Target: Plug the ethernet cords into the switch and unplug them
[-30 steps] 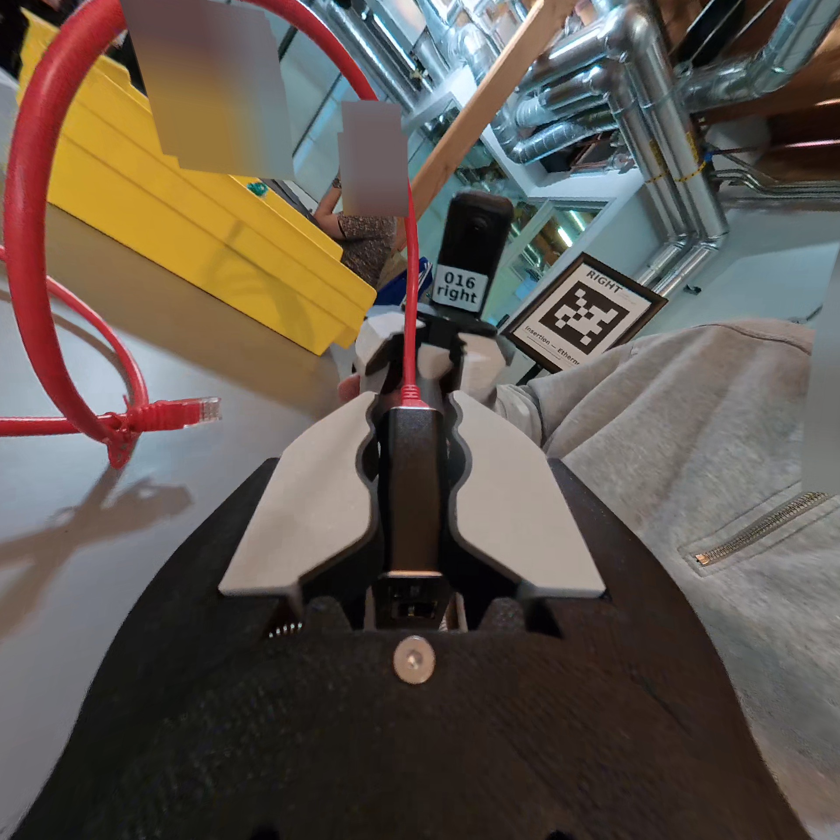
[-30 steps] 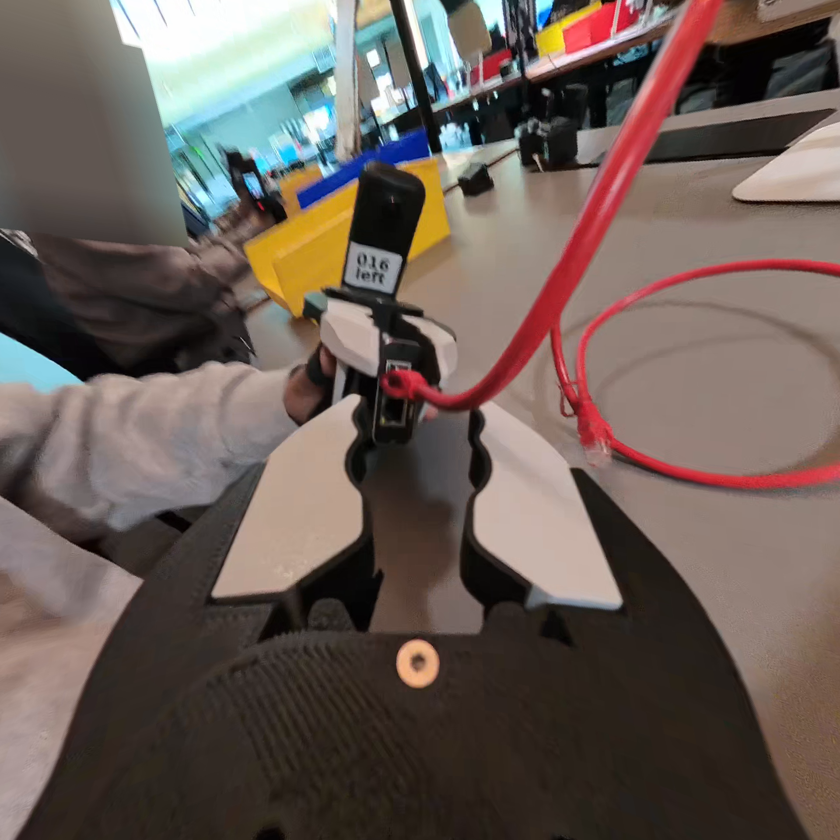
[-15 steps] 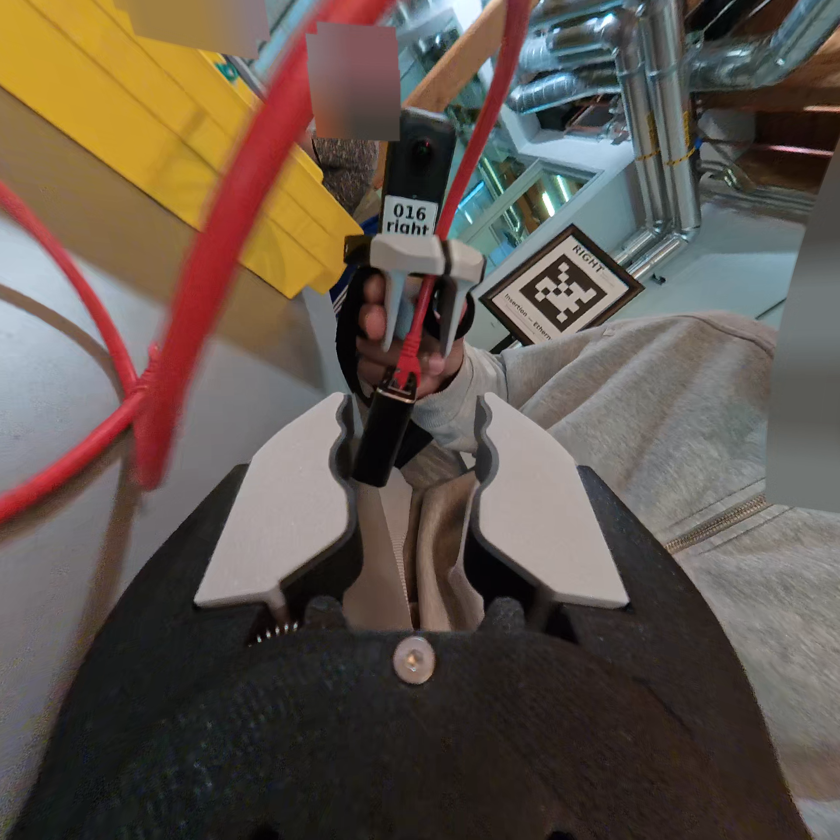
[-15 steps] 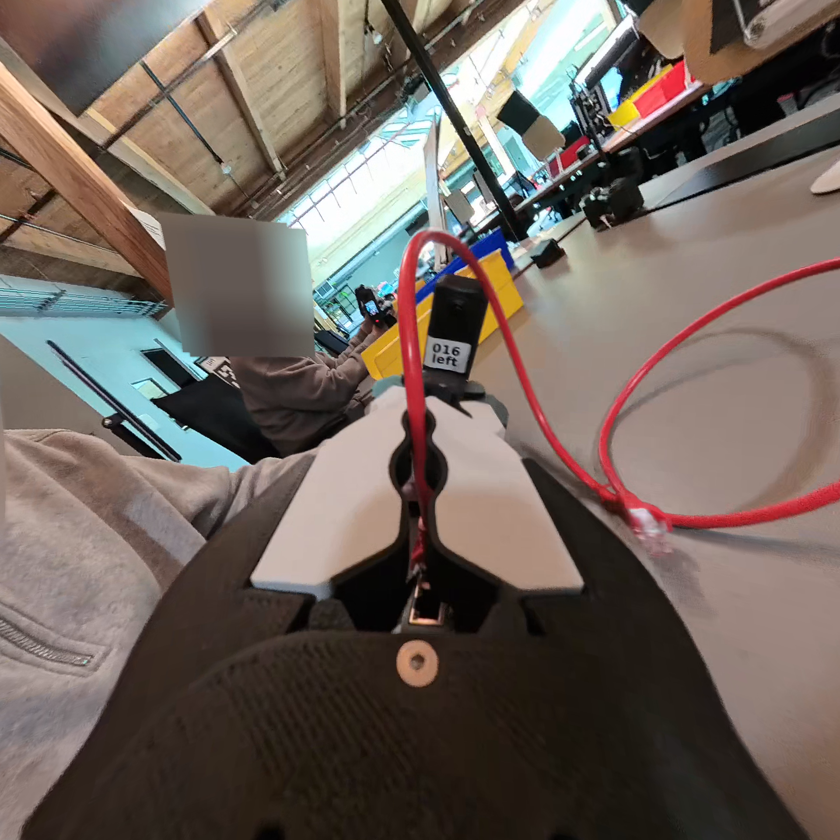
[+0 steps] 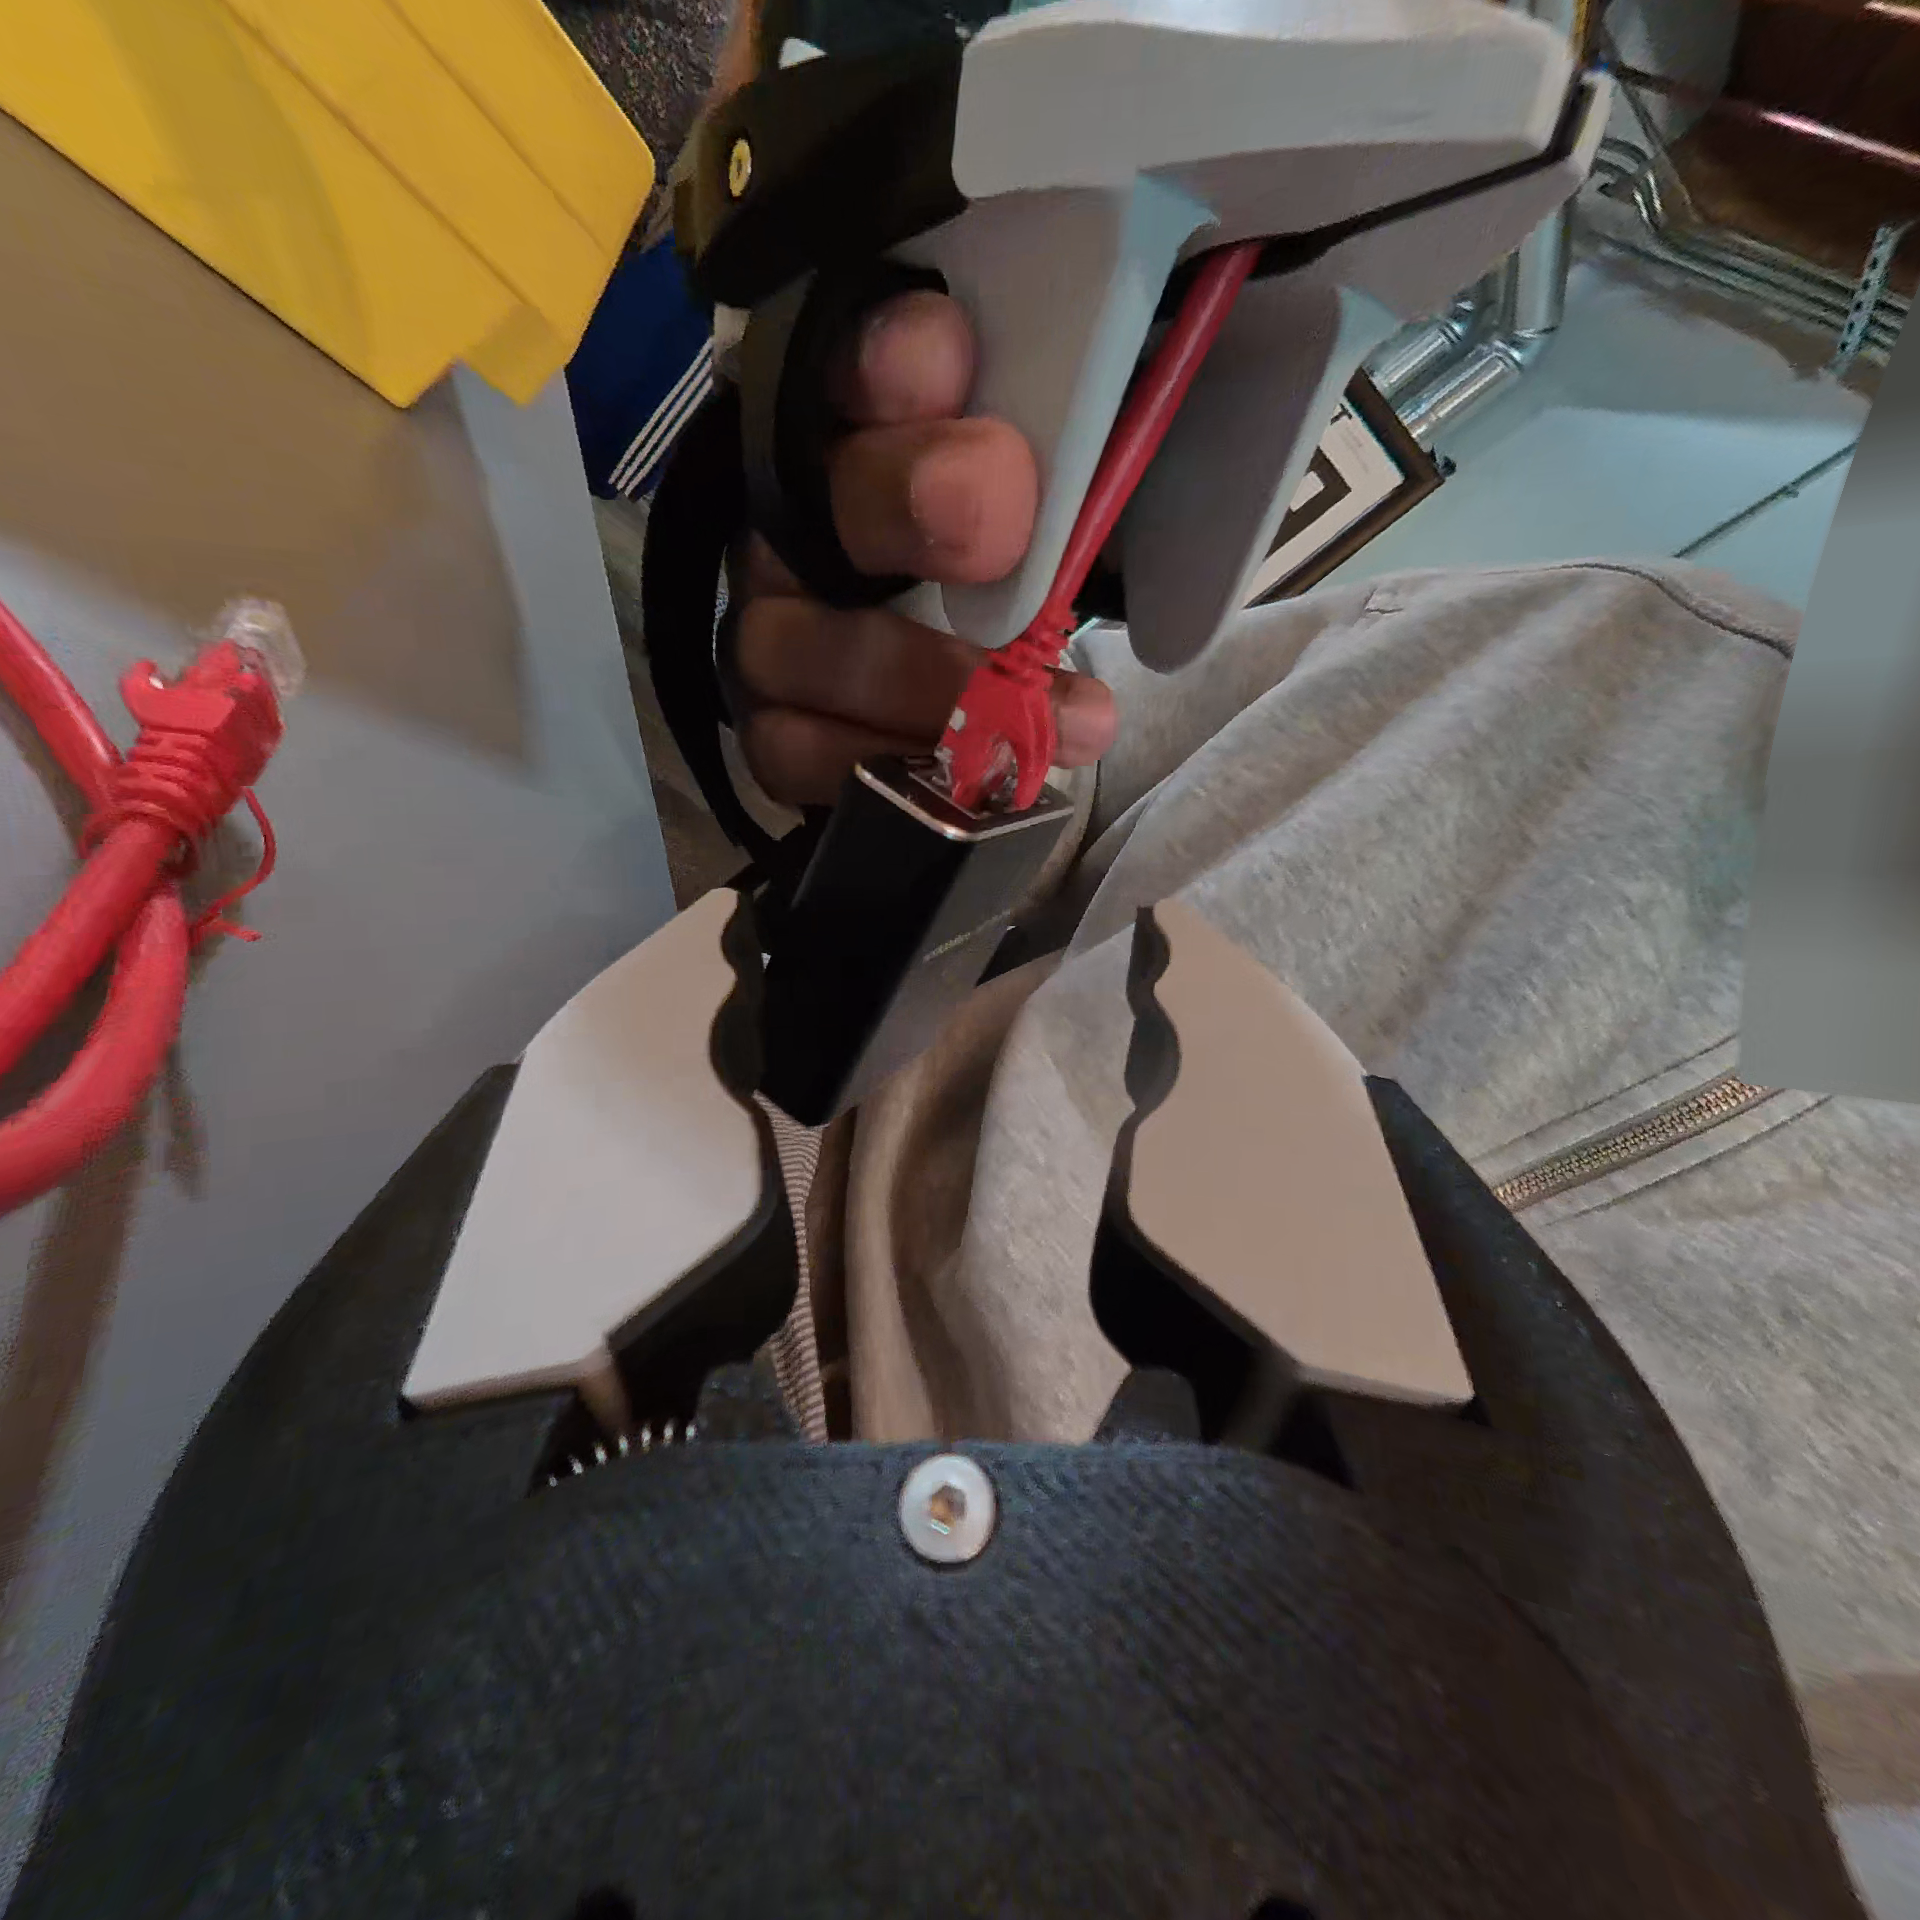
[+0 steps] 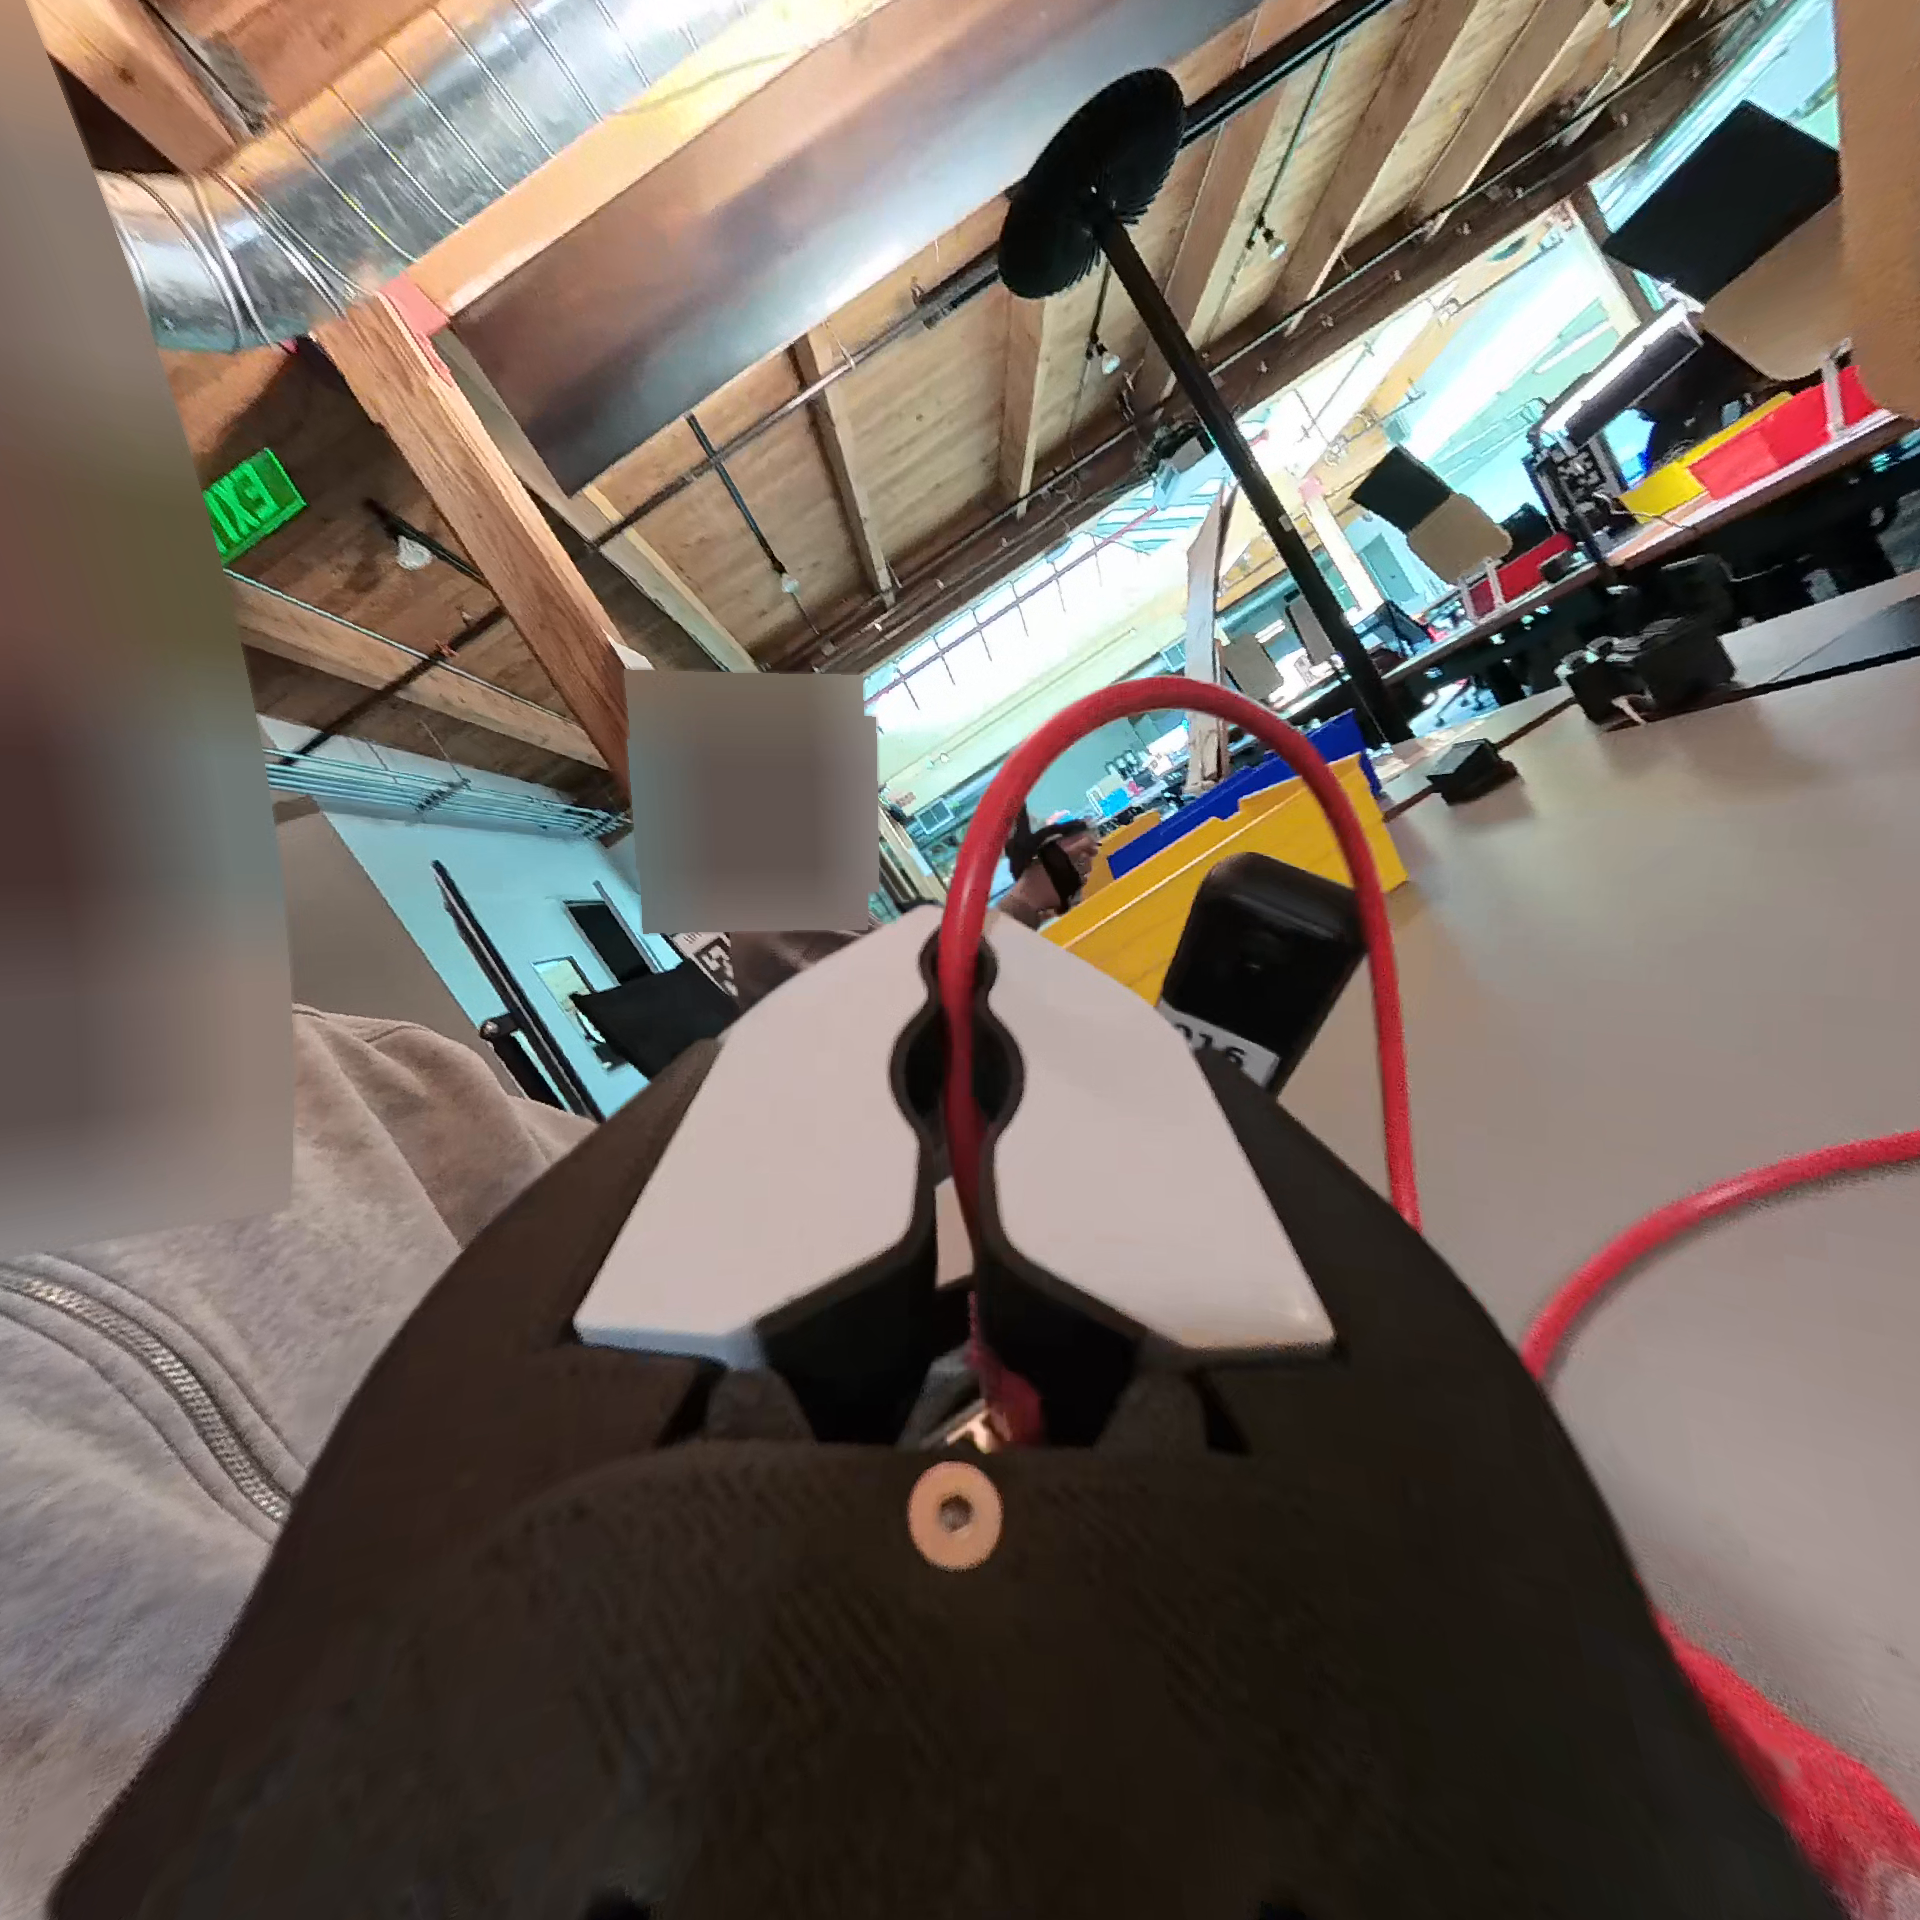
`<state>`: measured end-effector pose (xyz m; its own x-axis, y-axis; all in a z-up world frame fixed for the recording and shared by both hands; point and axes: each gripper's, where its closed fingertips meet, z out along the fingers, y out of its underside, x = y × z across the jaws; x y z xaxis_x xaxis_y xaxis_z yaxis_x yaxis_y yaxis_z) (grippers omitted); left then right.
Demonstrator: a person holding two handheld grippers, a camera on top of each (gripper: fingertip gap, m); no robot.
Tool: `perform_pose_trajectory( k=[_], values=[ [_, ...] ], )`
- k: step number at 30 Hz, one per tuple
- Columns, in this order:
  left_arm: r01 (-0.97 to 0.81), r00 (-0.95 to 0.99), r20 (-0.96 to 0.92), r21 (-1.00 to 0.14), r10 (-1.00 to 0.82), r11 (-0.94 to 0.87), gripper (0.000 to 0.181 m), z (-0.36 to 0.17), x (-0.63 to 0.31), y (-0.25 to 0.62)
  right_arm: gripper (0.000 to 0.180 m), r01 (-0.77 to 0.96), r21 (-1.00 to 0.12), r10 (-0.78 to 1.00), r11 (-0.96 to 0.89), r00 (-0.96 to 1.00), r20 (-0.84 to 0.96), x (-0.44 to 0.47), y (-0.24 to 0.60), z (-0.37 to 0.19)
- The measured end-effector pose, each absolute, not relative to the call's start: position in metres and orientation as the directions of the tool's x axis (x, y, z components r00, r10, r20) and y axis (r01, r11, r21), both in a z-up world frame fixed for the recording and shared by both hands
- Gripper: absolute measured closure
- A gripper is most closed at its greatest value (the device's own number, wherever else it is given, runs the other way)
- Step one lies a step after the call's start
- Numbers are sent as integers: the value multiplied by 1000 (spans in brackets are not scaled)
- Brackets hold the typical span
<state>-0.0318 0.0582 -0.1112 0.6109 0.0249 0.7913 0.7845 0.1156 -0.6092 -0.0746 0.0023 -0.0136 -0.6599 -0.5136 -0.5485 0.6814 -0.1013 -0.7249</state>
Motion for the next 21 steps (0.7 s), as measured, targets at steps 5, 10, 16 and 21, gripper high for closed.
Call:
perform_pose_trajectory(
  k=[5, 10, 16, 21],
  values=[
    [778, 618, 786, -615, 13, 128, 121, -109, -31, 57, 180, 715, -686, -520, -134, -640, -565, -82, 4, -11],
    [782, 615, 789, -609, -2, 131, 136, -108, -30, 56, 180, 735, -658, -505, -166, -636, -583, -92, 5, -12],
    [796, 598, 801, -592, -13, 124, 135, -109, -30, 57, 180, 702, -690, -461, -178, -678, -572, -93, 1, -16],
    [801, 592, 806, -587, -11, 122, 131, -110, -31, 58, 180, 674, -719, -431, -169, -707, -561, -91, -3, -21]
  ],
)
